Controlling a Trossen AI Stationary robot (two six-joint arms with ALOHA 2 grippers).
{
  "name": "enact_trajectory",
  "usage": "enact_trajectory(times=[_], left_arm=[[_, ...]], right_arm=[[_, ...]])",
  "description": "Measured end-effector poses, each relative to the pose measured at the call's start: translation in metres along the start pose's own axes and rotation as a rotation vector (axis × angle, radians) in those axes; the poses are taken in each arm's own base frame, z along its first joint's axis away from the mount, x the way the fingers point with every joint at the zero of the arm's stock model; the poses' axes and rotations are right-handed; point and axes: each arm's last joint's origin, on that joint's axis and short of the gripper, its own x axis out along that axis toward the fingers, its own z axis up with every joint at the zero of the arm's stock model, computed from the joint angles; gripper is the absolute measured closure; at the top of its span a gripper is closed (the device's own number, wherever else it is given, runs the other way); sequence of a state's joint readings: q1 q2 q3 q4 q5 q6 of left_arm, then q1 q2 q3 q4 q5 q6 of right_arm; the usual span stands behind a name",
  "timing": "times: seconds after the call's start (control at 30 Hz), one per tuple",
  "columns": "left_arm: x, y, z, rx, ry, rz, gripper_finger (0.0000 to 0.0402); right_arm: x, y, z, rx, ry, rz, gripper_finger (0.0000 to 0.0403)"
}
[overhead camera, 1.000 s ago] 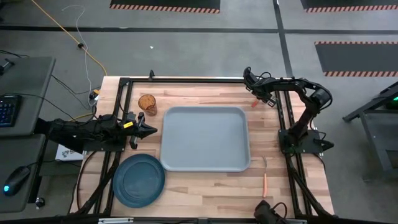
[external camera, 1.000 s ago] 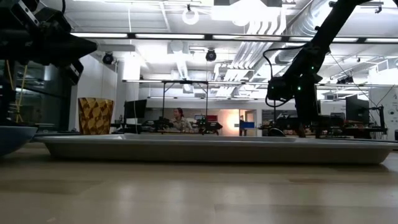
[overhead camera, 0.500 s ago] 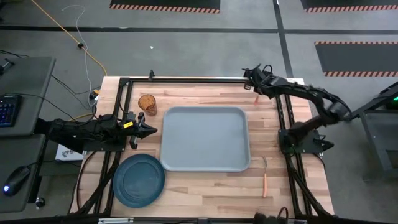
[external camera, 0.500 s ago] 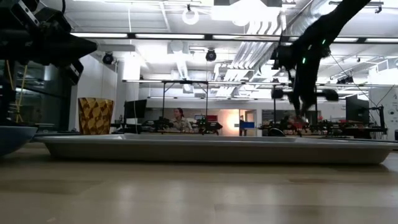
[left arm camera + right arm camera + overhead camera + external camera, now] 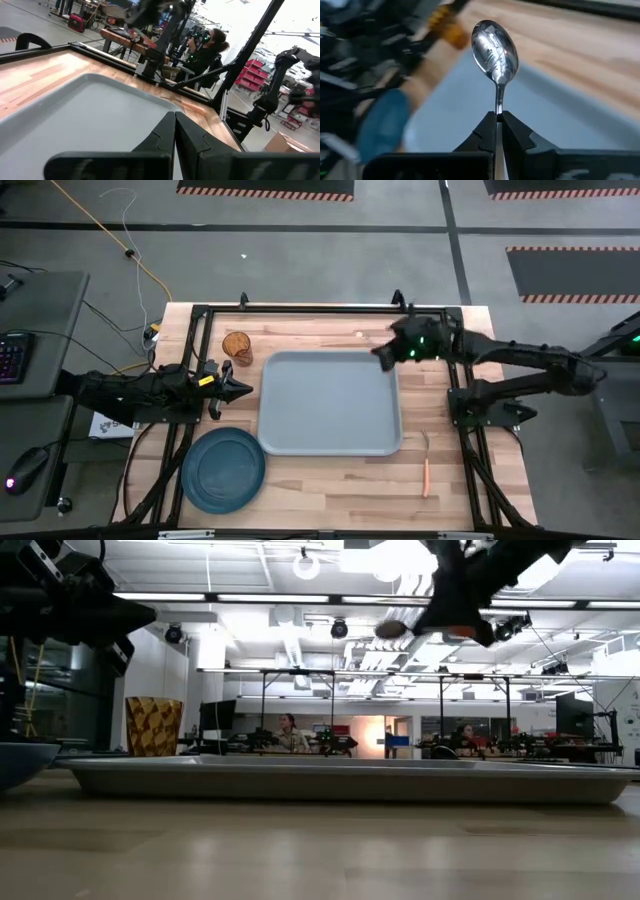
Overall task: Pick and place plate/cup/fork/spoon on tray
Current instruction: Put the orange spoon on the gray tray
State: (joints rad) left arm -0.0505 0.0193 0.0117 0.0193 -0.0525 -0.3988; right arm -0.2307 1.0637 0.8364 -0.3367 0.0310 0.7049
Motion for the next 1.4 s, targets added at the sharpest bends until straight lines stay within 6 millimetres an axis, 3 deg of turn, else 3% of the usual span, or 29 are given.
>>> enact_trajectory(times=[0.23, 0.47, 0.67, 0.83, 0.97, 1.2, 1.4], left_arm=[[0.0, 0.0, 0.0, 0.034, -0.003, 0.003, 0.0402], [0.0, -0.004, 0.009, -0.047, -0.087, -0.042, 0.0402], [-0.003, -0.007, 0.024, -0.123, -0.272, -0.03, 0.0401], [0.002, -0.011, 0.039, -0.167, -0.295, 0.064, 0.0368], [0.022, -0.019, 0.056, -0.102, -0.188, 0.11, 0.0312], [0.086, -0.037, 0.085, 0.148, 0.079, 0.17, 0.0208], [0.134, -0.046, 0.099, 0.39, 0.173, 0.176, 0.0166]], right_arm=[[0.029, 0.05, -0.038, 0.046, 0.03, 0.148, 0.0402], [0.075, 0.076, -0.075, 0.079, 0.13, 0.292, 0.0402], [0.104, 0.085, -0.081, 0.115, 0.102, 0.471, 0.0403], [0.11, 0.088, -0.074, 0.126, 0.059, 0.568, 0.0403], [0.11, 0.086, -0.062, 0.117, 0.018, 0.631, 0.0403], [0.109, 0.082, -0.048, 0.084, -0.017, 0.707, 0.0403], [0.11, 0.08, -0.047, 0.036, -0.01, 0.722, 0.0403]])
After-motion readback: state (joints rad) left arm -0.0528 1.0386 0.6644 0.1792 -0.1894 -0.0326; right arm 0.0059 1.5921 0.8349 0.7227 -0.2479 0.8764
